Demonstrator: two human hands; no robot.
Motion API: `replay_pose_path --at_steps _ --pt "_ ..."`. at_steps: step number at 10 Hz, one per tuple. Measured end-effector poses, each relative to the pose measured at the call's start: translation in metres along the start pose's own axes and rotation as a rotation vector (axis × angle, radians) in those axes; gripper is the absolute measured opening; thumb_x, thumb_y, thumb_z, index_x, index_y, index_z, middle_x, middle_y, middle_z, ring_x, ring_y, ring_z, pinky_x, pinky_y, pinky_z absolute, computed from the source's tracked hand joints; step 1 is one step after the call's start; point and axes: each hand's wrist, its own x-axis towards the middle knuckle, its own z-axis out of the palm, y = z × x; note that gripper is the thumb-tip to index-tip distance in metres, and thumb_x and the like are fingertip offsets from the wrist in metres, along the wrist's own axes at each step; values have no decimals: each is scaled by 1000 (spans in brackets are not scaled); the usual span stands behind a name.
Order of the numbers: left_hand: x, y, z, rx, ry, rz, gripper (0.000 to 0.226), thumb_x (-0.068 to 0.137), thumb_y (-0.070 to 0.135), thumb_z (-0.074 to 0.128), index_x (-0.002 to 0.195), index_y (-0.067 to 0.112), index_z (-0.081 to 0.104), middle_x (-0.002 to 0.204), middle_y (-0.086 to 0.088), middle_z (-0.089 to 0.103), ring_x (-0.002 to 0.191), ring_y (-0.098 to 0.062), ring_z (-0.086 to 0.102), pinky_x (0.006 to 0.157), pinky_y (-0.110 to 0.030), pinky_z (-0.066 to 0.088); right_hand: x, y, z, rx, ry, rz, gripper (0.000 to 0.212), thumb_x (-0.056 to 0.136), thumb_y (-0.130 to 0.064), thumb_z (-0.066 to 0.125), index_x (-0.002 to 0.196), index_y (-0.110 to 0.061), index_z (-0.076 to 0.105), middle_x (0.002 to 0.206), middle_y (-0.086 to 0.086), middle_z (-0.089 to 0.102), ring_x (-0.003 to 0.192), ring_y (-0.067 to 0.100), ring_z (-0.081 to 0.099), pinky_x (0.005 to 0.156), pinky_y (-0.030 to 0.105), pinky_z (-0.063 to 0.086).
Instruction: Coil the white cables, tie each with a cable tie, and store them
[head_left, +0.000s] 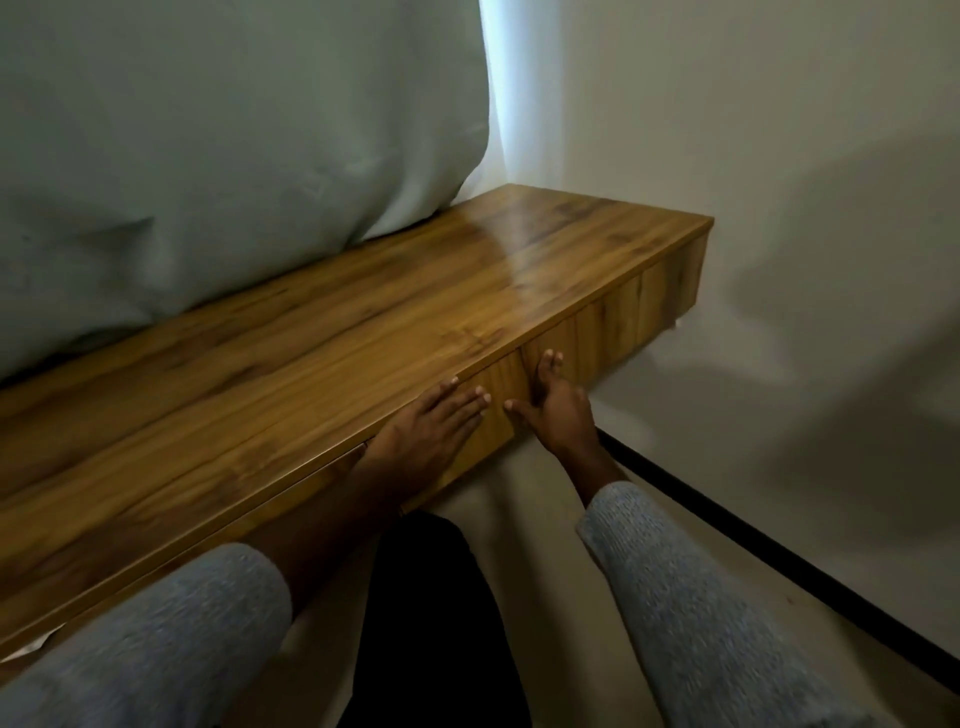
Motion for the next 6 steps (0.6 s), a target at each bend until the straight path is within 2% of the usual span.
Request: replay_pose_path --at_steps 3,4,5,6 --pt "2 3 3 35 -8 -4 61 104 30 28 158 8 9 166 -12 3 154 -29 -2 121 -53 -12 -4 -8 1 -15 12 53 100 90 -43 71 161 -13 7 168 12 6 150 37 26 117 42 29" --pt "2 1 -7 2 -2 4 62 102 30 29 158 8 14 166 -12 9 154 -28 5 122 -52 -7 -10 -20 -11 -90 1 59 84 95 -41 66 158 -9 22 164 15 24 144 38 36 109 43 40" --pt "-2 -13 -15 -126 102 4 60 99 34 39 153 7 33 160 -14 32 150 -27 25 123 -49 10 -14 -47 -25 -178 219 12 31 99 -32 58 115 -8 68 110 15 69 101 34 67 71 32 46" --pt "-12 -45 -33 -210 215 -160 64 100 45 39 153 10 34 159 -12 33 149 -25 26 120 -50 18 -9 -83 -39 -189 441 -185 22 94 -30 57 84 -14 69 77 6 65 68 23 59 62 27 37"
